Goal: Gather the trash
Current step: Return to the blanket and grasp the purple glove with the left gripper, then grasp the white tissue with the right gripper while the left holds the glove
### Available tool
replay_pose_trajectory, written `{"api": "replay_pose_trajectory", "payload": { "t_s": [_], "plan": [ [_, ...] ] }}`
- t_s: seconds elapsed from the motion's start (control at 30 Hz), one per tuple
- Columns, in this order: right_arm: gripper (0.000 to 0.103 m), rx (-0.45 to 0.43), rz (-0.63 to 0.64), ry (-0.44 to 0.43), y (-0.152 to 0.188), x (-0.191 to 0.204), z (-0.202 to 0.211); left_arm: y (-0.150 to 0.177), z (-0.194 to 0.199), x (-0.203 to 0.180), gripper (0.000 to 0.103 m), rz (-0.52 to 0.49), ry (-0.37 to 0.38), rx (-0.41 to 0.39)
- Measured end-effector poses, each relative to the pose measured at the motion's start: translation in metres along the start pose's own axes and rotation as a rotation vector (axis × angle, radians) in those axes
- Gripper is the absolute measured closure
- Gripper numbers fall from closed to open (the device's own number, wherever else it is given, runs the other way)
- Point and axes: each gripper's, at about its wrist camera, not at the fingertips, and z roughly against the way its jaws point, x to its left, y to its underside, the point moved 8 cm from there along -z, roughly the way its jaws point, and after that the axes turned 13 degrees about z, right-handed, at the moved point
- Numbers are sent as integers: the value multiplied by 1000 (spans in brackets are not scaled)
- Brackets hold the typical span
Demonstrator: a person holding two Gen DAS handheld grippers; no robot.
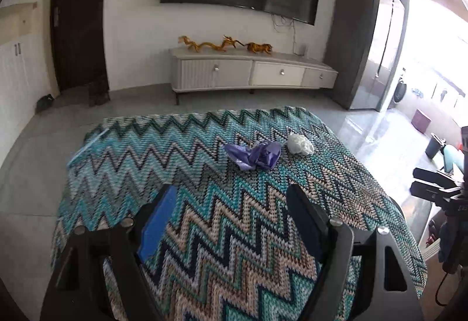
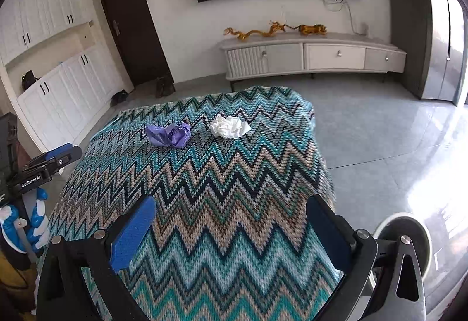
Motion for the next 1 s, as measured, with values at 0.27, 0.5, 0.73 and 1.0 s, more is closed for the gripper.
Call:
{"api": "replay_pose_trajectory", "payload": {
  "t_s": [0.27,0.5,0.73,1.0],
  "plan": [
    [0,21,-10,-60,-35,-16,-76,-41,-88,-25,25,-70,81,56],
    [6,3,-71,-74,-65,-38,-126,-37,-152,-51,25,-131,131,168],
    [12,25,-91,-94,-81,-40,-170,-7,-186,-50,26,-148,99,247],
    [33,116,-90,-101,-69,-30,-214,0,-191,-30,73,-39,112,282]
  ]
}}
